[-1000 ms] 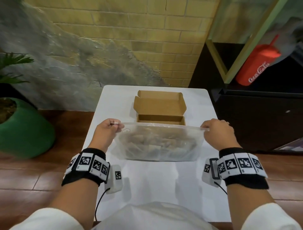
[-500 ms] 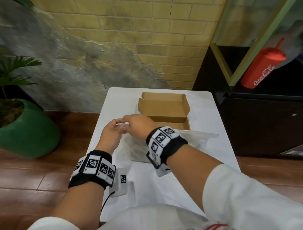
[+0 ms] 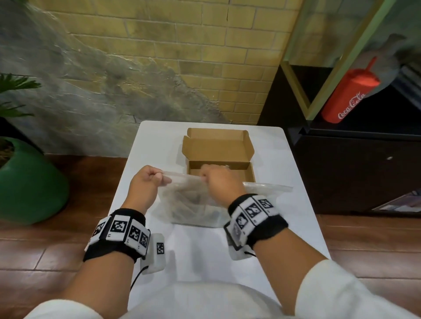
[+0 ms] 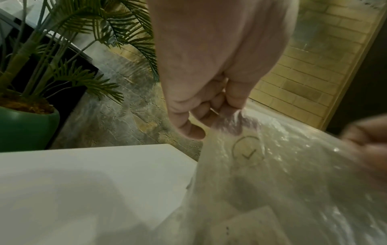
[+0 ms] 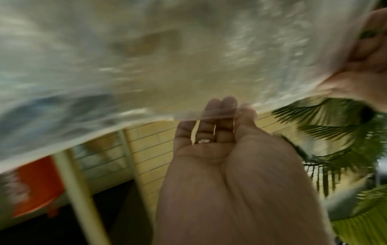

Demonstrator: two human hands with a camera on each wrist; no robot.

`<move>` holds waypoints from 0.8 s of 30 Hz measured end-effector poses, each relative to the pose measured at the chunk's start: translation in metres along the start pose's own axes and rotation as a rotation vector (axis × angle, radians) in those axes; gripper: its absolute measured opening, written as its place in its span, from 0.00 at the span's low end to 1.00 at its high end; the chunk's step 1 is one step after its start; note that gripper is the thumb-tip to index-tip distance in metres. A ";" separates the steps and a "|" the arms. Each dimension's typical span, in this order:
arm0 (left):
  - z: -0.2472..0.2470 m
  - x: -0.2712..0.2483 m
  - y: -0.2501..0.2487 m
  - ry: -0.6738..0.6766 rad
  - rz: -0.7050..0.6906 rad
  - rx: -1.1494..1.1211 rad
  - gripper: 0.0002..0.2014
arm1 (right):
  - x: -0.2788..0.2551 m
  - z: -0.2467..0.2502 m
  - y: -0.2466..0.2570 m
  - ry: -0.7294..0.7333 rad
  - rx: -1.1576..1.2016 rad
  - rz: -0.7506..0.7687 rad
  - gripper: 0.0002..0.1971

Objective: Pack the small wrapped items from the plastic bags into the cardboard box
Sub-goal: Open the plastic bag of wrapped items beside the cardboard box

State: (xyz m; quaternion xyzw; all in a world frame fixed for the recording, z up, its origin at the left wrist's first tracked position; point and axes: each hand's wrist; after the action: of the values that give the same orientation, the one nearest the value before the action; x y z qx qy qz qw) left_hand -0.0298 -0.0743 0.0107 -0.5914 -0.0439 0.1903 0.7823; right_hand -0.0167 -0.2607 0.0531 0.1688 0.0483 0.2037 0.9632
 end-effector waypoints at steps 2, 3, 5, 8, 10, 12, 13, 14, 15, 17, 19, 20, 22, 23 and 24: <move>0.002 0.002 0.003 0.004 0.024 0.000 0.11 | -0.017 0.004 -0.031 -0.022 -0.013 -0.103 0.06; 0.002 0.003 0.003 0.005 0.034 -0.004 0.11 | -0.026 0.007 -0.047 -0.040 -0.016 -0.170 0.07; 0.002 0.003 0.003 0.002 0.050 -0.009 0.10 | -0.044 0.014 -0.079 -0.082 -0.012 -0.311 0.09; 0.003 0.004 0.001 0.010 0.052 -0.002 0.11 | -0.068 0.025 -0.119 -0.124 -0.001 -0.468 0.11; 0.004 0.003 -0.002 0.022 0.050 -0.007 0.12 | -0.081 0.031 -0.136 -0.138 0.024 -0.552 0.11; 0.005 0.001 -0.005 0.023 0.060 -0.022 0.13 | -0.089 0.033 -0.143 -0.163 0.105 -0.604 0.10; 0.005 -0.001 -0.007 0.017 0.071 -0.041 0.13 | -0.091 0.033 -0.143 -0.186 0.160 -0.623 0.09; 0.005 -0.003 -0.009 0.010 0.077 -0.063 0.13 | -0.092 0.032 -0.141 -0.212 0.220 -0.640 0.09; 0.004 -0.004 -0.011 0.004 0.073 -0.083 0.13 | -0.092 0.031 -0.139 -0.239 0.279 -0.653 0.08; 0.002 -0.007 -0.014 -0.006 0.048 -0.089 0.12 | -0.090 0.029 -0.134 -0.270 0.382 -0.679 0.09; -0.002 -0.009 -0.016 -0.020 -0.001 -0.041 0.11 | -0.086 0.026 -0.133 -0.274 0.402 -0.694 0.10; -0.004 -0.010 -0.016 -0.021 -0.026 0.003 0.10 | -0.084 0.024 -0.132 -0.282 0.383 -0.688 0.11; -0.008 -0.010 -0.016 -0.009 -0.052 0.119 0.08 | -0.080 0.021 -0.129 -0.320 0.336 -0.678 0.10; -0.010 -0.011 -0.016 0.003 -0.055 0.182 0.08 | -0.078 0.018 -0.129 -0.340 0.314 -0.680 0.11; -0.012 -0.012 -0.017 0.012 -0.058 0.247 0.08 | -0.077 0.015 -0.128 -0.356 0.292 -0.688 0.11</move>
State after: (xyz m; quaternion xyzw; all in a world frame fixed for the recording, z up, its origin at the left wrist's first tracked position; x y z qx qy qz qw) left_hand -0.0330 -0.0926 0.0247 -0.4902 -0.0327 0.1680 0.8546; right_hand -0.0360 -0.4069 0.0250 0.3104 -0.0370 -0.1715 0.9343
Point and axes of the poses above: each hand's wrist, its own x-axis towards the middle knuckle, its own z-axis out of the back of the hand, y = z × x, and after that the axes turned 4 degrees about -y, right-handed
